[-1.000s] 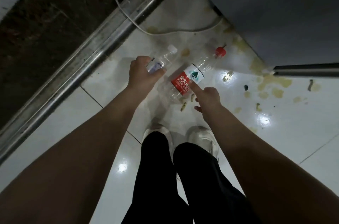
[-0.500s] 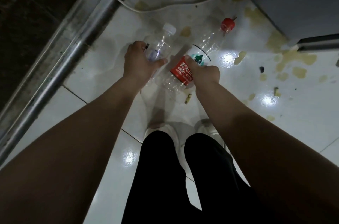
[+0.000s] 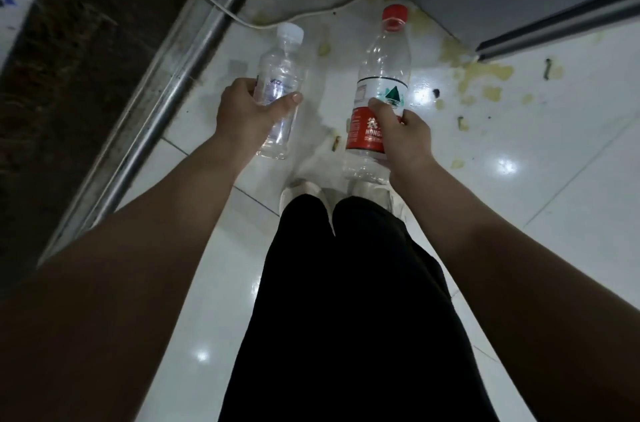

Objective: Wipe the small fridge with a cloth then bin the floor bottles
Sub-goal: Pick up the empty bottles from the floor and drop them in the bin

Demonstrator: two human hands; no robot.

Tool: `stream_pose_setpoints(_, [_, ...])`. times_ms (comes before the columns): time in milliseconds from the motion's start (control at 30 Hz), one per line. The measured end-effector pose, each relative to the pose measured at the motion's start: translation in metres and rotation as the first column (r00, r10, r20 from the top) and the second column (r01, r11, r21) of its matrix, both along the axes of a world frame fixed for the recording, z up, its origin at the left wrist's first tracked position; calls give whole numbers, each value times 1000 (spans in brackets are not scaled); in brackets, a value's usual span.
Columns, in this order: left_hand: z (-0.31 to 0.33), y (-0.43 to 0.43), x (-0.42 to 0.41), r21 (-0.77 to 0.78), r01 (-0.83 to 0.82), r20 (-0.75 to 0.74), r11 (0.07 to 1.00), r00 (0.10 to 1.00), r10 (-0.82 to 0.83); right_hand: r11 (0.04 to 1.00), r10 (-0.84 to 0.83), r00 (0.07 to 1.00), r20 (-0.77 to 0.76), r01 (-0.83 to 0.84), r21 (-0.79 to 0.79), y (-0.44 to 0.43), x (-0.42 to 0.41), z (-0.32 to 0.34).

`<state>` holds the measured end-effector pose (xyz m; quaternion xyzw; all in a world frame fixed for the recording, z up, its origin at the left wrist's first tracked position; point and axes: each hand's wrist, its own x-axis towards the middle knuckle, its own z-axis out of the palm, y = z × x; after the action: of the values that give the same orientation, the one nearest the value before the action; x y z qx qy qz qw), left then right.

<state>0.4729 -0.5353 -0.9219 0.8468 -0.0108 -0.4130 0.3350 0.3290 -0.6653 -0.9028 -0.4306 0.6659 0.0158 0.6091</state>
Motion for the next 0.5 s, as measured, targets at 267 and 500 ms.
stream_pose_setpoints(267, [142, -3, -33, -148, -82, -48, 986, 996, 76, 996, -67, 993, 99, 73, -48, 3, -47, 143])
stream_pose_setpoints(500, [249, -14, -85, -214, -51, -21, 976, 999, 48, 986, -144, 979, 145, 154, -60, 5, -109, 242])
